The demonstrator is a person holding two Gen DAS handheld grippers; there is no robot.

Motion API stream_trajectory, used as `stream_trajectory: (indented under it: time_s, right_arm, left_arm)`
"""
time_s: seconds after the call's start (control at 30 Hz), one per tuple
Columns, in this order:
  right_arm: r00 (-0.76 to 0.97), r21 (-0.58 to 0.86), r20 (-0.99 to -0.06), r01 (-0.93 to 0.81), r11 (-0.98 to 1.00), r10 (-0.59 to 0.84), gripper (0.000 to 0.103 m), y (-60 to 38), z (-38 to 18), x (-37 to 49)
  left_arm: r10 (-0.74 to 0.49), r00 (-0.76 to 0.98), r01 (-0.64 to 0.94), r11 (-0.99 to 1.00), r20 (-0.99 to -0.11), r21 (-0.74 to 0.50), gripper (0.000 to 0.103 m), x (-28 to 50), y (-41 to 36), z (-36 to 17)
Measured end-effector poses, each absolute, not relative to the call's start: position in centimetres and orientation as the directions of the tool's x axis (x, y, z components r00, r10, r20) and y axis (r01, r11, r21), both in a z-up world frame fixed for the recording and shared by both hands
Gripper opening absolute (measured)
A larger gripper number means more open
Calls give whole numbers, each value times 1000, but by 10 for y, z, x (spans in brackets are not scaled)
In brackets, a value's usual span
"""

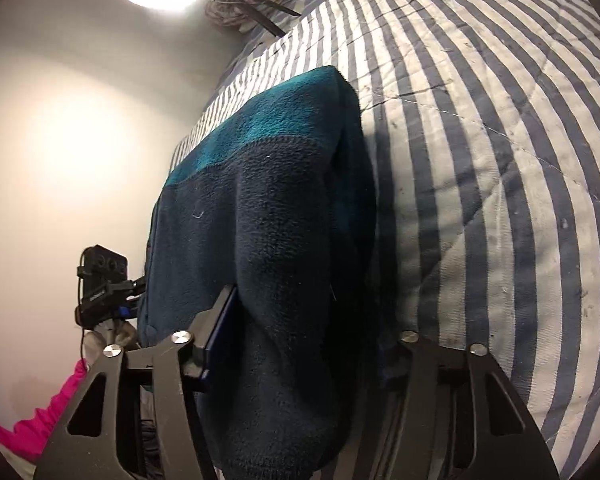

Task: Fold large clothes

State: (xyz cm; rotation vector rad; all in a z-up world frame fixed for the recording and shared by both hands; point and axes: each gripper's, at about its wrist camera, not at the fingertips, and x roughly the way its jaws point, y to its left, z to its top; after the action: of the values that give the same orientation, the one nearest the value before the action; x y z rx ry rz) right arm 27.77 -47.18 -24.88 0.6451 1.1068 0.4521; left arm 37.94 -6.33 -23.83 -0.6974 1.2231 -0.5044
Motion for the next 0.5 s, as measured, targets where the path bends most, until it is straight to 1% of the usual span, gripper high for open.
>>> stream_trajectory:
  time_s: [0.1, 0.17, 0.2, 0.27, 0.3, 0.33, 0.37, 0.4, 0.43, 0.47, 0.5]
  right_arm:
    - [390, 670, -676, -27, 742, 625, 49, -470, -246, 277]
    - [390, 668, -679, -22, 744, 621, 51, -469, -247, 278]
    - [390, 665, -684, -17, 747, 617, 54, -469, -247, 278]
    - [388, 662, -688, -9, 749, 613, 54, -468, -246, 280]
    - [388, 657, -693, -9, 754, 608, 52, -467, -244, 280]
    - [389, 645, -702, -12, 764, 597, 52, -465, -243, 280]
    - [389, 636, -707, -15, 771, 590, 50, -465, -241, 279]
    - [392, 622, -715, -21, 783, 579, 46, -462, -238, 279]
    - [398, 602, -725, -30, 798, 562, 42, -458, -234, 278]
    - [402, 585, -733, -39, 810, 549, 40, -455, -231, 277]
    - [409, 555, -747, -51, 830, 524, 36, -450, -225, 276]
  left_arm:
    - [-669, 286, 6, 717, -686, -697, 50, 379, -71, -236]
    - [-664, 291, -19, 716, -689, -698, 65, 381, -74, -241]
    - [-668, 292, -21, 711, -684, -703, 66, 382, -76, -243]
    - [-655, 298, 5, 728, -694, -685, 66, 382, -82, -243]
    - [-642, 302, 23, 744, -705, -668, 64, 383, -85, -240]
    - [-636, 304, 33, 751, -709, -659, 57, 383, -89, -238]
    - [-628, 308, 36, 758, -715, -651, 52, 382, -93, -237]
    - [-624, 311, 36, 762, -717, -647, 49, 381, -93, -236]
    - [-618, 314, 39, 766, -720, -641, 44, 380, -96, -234]
    - [-603, 322, 49, 781, -730, -623, 39, 378, -100, -228]
    - [-588, 330, 61, 794, -739, -604, 38, 377, -103, -224]
